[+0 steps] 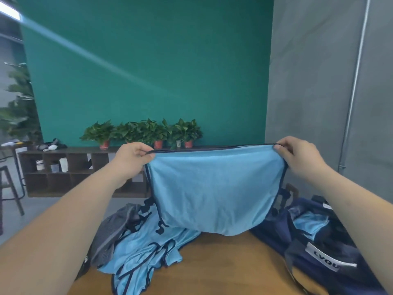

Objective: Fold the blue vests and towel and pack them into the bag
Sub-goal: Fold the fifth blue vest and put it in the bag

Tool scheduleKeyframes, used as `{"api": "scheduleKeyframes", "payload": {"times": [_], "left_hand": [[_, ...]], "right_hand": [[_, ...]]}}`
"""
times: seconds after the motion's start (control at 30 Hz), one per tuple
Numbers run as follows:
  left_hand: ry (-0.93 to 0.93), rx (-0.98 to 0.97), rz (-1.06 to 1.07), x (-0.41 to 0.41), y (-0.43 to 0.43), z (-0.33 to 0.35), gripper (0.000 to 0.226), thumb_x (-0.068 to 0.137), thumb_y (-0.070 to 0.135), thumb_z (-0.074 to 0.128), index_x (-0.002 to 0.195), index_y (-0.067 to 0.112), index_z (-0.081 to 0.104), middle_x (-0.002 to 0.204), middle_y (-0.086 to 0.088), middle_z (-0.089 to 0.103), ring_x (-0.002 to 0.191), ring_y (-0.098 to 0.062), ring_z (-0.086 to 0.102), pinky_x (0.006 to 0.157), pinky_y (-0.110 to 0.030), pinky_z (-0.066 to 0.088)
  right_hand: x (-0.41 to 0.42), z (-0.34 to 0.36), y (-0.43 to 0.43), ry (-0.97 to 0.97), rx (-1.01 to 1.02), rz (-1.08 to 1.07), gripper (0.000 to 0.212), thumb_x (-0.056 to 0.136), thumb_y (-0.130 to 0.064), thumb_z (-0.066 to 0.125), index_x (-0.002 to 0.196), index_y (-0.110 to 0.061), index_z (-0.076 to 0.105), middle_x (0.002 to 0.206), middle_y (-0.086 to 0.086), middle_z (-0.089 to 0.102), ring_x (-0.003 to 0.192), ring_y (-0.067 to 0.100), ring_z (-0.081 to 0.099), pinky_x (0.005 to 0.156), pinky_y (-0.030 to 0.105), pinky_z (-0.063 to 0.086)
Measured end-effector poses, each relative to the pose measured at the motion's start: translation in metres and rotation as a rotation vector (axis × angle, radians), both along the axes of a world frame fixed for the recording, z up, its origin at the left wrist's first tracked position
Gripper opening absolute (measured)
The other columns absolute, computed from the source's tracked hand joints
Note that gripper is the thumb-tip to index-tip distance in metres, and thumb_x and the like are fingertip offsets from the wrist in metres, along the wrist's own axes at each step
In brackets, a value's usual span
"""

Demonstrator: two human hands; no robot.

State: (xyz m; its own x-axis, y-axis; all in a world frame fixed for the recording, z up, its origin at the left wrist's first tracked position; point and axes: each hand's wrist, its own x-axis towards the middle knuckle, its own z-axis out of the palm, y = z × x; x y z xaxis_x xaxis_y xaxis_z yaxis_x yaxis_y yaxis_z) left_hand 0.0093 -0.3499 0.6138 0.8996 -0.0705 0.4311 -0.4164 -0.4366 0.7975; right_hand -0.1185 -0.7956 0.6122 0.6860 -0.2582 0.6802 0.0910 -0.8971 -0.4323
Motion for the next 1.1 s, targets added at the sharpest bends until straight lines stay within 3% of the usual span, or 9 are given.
{"api": "scheduleKeyframes", "payload": {"times": [0.2,0.3,0.37,0.5,0.63,0.73,0.87,0.97,1.1], "left_hand": [[-0.222,0.140,0.085,-0.007,-0.002,0.030,0.015,0.102,0.034,0.068,0.109,0.021,0.070,0.102,0.004,0.070,0.097,-0.015,0.065,0.089,-0.035,0.050],[-0.436,-0.038,0.139,-0.010,-0.015,0.046,0.004,0.104,0.025,0.063,0.108,0.022,0.064,0.099,0.005,0.067,0.091,-0.014,0.062,0.084,-0.028,0.050],[-0.492,-0.071,0.155,-0.010,-0.024,0.054,0.005,0.106,0.019,0.059,0.109,0.023,0.061,0.097,0.010,0.063,0.088,-0.010,0.060,0.082,-0.023,0.048],[-0.319,0.179,0.208,0.002,-0.025,0.057,0.006,0.106,0.017,0.058,0.111,0.021,0.061,0.090,0.012,0.059,0.090,-0.018,0.059,0.083,-0.031,0.044],[-0.255,0.188,0.190,0.010,-0.012,0.050,0.005,0.101,0.025,0.069,0.105,0.024,0.068,0.087,0.006,0.067,0.091,-0.023,0.064,0.087,-0.036,0.051],[-0.218,0.202,0.131,0.009,-0.010,0.044,0.009,0.100,0.031,0.071,0.103,0.023,0.075,0.094,0.002,0.071,0.092,-0.020,0.066,0.082,-0.033,0.048],[-0.133,0.012,-0.002,0.007,-0.010,0.046,0.009,0.099,0.026,0.074,0.107,0.025,0.076,0.106,0.006,0.075,0.097,-0.010,0.067,0.081,-0.031,0.052],[-0.058,-0.157,-0.073,0.008,-0.006,0.058,0.013,0.095,0.024,0.078,0.108,0.025,0.075,0.109,0.004,0.077,0.097,-0.011,0.067,0.076,-0.027,0.049],[0.045,0.242,0.016,0.001,-0.002,0.069,0.007,0.093,0.019,0.081,0.099,0.018,0.078,0.097,-0.005,0.078,0.085,-0.017,0.070,0.075,-0.026,0.052]], "right_hand": [[-0.005,0.026,0.000,-0.085,-0.106,-0.009,0.025,0.110,-0.024,0.046,0.123,-0.015,0.065,0.113,0.007,0.071,0.099,0.029,0.060,0.082,0.031,0.039],[-0.014,0.042,0.015,-0.355,0.086,-0.022,0.028,0.112,-0.029,0.039,0.122,-0.013,0.060,0.099,0.005,0.065,0.088,0.026,0.055,0.074,0.034,0.037],[-0.014,0.050,0.025,-0.395,0.148,-0.043,0.032,0.112,-0.038,0.038,0.111,-0.014,0.058,0.087,0.000,0.060,0.080,0.025,0.052,0.069,0.037,0.038],[-0.005,0.056,0.020,-0.071,0.014,-0.055,0.040,0.107,-0.048,0.050,0.085,-0.017,0.062,0.077,0.000,0.063,0.075,0.024,0.058,0.062,0.037,0.040],[0.001,0.053,-0.001,-0.045,0.037,-0.004,0.019,0.106,-0.031,0.056,0.105,-0.018,0.071,0.094,0.000,0.071,0.091,0.028,0.063,0.077,0.034,0.043],[0.008,0.048,-0.003,0.032,0.068,0.000,0.017,0.108,-0.024,0.053,0.117,-0.018,0.066,0.107,0.003,0.069,0.100,0.027,0.060,0.082,0.032,0.039],[0.009,0.051,0.005,-0.035,0.175,0.001,0.027,0.111,-0.030,0.043,0.114,-0.011,0.062,0.102,0.006,0.063,0.091,0.027,0.056,0.074,0.035,0.041],[0.007,0.060,0.005,-0.165,0.203,0.023,0.029,0.109,-0.036,0.049,0.102,-0.013,0.066,0.093,0.002,0.065,0.085,0.024,0.057,0.072,0.035,0.042],[0.010,0.066,-0.001,0.108,-0.006,-0.004,0.022,0.103,-0.035,0.064,0.091,-0.020,0.073,0.090,0.001,0.074,0.080,0.027,0.068,0.070,0.033,0.052]]}}
